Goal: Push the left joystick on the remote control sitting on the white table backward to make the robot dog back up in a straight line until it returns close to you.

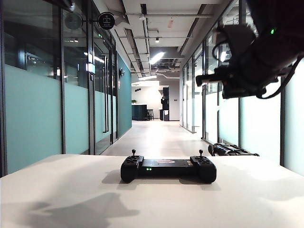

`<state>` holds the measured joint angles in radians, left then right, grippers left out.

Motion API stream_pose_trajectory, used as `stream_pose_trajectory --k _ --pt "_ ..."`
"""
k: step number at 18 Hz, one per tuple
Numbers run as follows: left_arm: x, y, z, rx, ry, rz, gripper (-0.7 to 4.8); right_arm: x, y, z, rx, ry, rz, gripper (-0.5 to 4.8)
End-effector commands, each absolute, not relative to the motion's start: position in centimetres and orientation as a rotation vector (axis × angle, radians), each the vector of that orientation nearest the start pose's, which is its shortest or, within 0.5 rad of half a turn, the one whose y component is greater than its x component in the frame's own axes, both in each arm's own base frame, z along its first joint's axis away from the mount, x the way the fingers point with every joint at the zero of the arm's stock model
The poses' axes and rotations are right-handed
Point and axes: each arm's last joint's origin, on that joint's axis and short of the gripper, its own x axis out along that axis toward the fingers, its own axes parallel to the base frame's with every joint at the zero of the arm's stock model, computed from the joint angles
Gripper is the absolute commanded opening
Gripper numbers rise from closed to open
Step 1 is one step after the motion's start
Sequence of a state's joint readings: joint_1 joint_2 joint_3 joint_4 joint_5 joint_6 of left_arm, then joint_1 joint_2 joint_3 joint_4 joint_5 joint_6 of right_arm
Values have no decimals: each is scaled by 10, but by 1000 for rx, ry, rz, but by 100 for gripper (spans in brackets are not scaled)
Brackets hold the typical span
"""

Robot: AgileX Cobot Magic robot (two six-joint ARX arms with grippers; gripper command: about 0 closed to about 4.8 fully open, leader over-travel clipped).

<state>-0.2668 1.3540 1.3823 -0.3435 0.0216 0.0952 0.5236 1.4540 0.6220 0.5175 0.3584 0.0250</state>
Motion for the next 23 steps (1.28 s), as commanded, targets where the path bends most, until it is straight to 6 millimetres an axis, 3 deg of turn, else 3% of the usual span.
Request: stream_pose_trajectory --k 1,6,12,17,23 --pt "253 -71 384 108 271 -256 -6 251 134 204 -108 286 191 -6" --pt "196 -54 343 90 213 -213 -6 244 131 217 -95 265 209 -6" --pt "140 -37 270 82 147 -169 -6 234 125 232 -87 246 210 -6" --pt "110 -28 215 60 42 -164 -6 225 121 242 -78 235 237 -6" --pt "99 -26 179 -15 16 -193 -6 215 116 252 -70 221 255 -6"
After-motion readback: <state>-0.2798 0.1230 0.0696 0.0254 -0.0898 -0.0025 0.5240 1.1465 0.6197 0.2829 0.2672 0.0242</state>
